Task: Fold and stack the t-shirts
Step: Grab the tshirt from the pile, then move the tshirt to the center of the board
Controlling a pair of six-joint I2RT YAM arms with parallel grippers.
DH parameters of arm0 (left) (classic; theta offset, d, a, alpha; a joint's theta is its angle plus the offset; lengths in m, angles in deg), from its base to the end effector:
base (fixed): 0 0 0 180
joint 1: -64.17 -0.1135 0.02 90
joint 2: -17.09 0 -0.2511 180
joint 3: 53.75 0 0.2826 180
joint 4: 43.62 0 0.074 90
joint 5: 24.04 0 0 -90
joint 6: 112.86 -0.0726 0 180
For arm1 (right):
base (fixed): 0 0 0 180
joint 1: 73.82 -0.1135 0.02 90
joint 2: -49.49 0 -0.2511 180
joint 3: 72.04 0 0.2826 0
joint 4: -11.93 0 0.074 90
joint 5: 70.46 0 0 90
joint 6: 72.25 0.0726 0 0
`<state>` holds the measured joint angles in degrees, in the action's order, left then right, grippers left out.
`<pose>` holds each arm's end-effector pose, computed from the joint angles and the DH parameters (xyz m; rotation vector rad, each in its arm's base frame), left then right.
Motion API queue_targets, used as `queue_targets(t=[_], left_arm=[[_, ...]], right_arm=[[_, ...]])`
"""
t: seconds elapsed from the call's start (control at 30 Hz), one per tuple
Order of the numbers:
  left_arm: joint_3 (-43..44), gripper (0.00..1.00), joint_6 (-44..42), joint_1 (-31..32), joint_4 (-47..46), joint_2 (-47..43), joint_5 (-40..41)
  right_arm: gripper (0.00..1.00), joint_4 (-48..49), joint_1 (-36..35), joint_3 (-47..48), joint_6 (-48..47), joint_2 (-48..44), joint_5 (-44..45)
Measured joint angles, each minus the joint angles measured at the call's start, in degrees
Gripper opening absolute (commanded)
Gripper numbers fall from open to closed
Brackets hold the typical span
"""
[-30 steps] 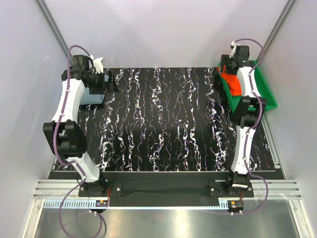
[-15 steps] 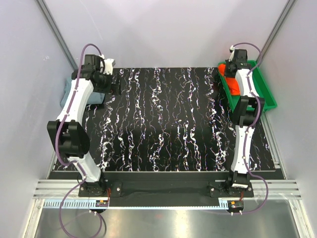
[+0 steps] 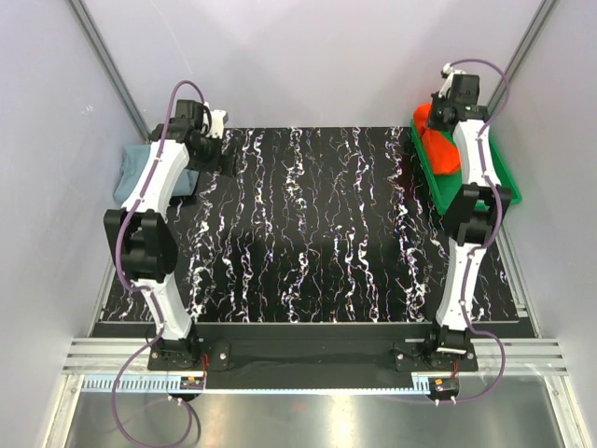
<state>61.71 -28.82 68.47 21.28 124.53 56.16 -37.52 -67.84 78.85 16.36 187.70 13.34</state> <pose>0.4524 -0.0464 0.2706 0.2932 2.5380 -0.2079 0.5976 -0.0547 0.2554 0.0285 2.2084 0.0482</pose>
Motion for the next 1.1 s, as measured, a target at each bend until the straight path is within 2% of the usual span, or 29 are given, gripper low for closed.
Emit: queue_targets(t=[0.23, 0.37, 0.57, 0.73, 0.8, 0.87, 1.0, 1.1], left_arm=[[6.84, 0.99, 2.38, -0.63, -2.12, 5.79, -0.5], [12.26, 0.99, 3.34, -0.37, -2.51, 9.7, -0.22], [17.22, 0.99, 4.15, 1.2, -3.06, 11.06, 2.21], [17.57, 0.99, 4.37, 1.6, -3.45, 10.8, 4.22], [17.42, 0.99, 4.37, 1.6, -3.41, 10.62, 4.52], [17.16, 0.99, 4.37, 1.53, -3.41, 10.19, 4.68], [16.44, 0.99, 4.35, 1.44, -3.37, 9.11, 4.68], [15.72, 0.99, 4.35, 1.44, -3.28, 8.52, 4.66]], right_arm=[[0.0, -0.42, -3.67, -9.97, -0.76, -18.01, -8.09], [0.0, -1.16, -8.52, -12.85, -1.84, -23.8, -13.49], [0.0, -7.02, -17.84, -13.75, -4.46, -23.06, -23.45], [0.0, -10.23, -24.24, -13.57, -6.12, -19.19, -29.94], [0.05, -11.15, -26.29, -13.16, -6.8, -17.57, -32.41], [0.07, -11.69, -27.43, -13.07, -7.32, -16.59, -33.62], [0.03, -12.17, -27.19, -15.13, -9.57, -16.22, -32.7], [0.01, -10.21, -25.46, -21.73, -10.93, -17.49, -30.97]])
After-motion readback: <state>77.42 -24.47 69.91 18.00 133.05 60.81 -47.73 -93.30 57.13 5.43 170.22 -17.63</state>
